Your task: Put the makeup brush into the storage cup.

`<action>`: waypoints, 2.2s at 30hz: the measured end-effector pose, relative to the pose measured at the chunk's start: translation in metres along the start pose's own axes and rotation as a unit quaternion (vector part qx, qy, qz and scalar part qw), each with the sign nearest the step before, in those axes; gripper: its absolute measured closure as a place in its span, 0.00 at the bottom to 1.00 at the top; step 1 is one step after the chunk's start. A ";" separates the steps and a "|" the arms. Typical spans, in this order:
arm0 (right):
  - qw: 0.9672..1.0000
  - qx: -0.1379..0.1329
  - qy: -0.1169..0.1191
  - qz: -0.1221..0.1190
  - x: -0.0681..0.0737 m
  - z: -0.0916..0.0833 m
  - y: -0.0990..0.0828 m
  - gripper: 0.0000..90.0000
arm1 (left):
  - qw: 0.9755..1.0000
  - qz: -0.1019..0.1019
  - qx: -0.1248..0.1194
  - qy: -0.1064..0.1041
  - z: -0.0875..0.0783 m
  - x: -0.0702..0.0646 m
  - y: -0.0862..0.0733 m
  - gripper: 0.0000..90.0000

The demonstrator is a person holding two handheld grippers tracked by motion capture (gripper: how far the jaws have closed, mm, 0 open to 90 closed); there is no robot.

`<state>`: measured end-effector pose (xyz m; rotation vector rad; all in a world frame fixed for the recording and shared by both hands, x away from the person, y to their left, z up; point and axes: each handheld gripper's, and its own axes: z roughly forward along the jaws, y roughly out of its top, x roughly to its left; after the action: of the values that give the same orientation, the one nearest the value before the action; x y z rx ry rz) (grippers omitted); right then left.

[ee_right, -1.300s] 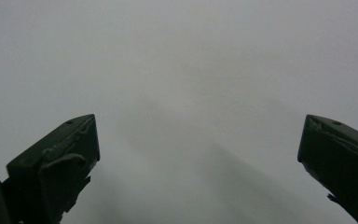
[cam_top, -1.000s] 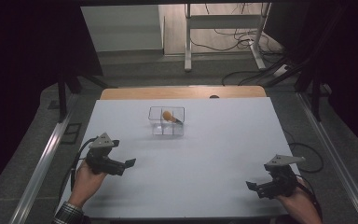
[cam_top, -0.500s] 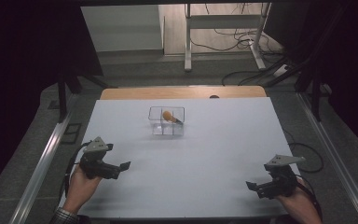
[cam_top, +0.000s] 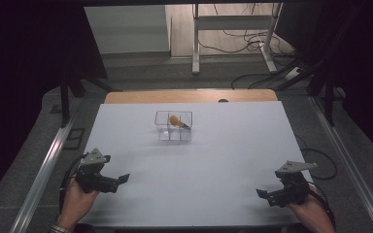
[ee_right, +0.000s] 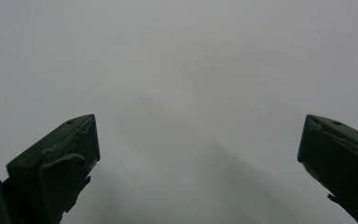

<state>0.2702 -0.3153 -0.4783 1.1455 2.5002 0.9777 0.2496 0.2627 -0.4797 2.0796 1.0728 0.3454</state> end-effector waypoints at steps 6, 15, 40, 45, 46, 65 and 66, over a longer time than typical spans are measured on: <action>1.000 0.000 0.002 0.001 0.000 0.001 0.000 0.00 | 1.000 -0.010 0.000 0.004 -0.007 0.003 -0.009 0.00; 1.000 0.001 -0.001 0.001 0.000 0.000 0.000 0.00 | 1.000 -0.021 -0.002 0.013 -0.016 0.006 -0.019 0.00; 1.000 0.001 -0.003 0.001 0.001 0.000 0.000 0.00 | 0.998 -0.032 0.027 0.049 -0.034 0.005 -0.046 0.00; 1.000 0.001 -0.002 0.000 0.001 0.000 0.000 0.00 | 0.998 -0.036 0.027 0.051 -0.037 0.004 -0.050 0.00; 1.000 0.001 -0.002 0.000 0.001 0.000 0.000 0.00 | 0.998 -0.037 0.028 0.052 -0.038 0.004 -0.051 0.00; 1.000 0.007 -0.003 -0.001 0.001 0.000 0.000 0.00 | 0.996 -0.047 0.048 0.060 -0.044 0.002 -0.067 0.00; 1.000 0.008 -0.003 -0.001 0.001 0.001 0.000 0.00 | 0.996 -0.047 0.049 0.059 -0.044 0.002 -0.068 0.00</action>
<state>0.2697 -0.3142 -0.4785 1.1484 2.5074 0.9540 0.1874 0.3105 -0.4997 2.1084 1.2762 0.3789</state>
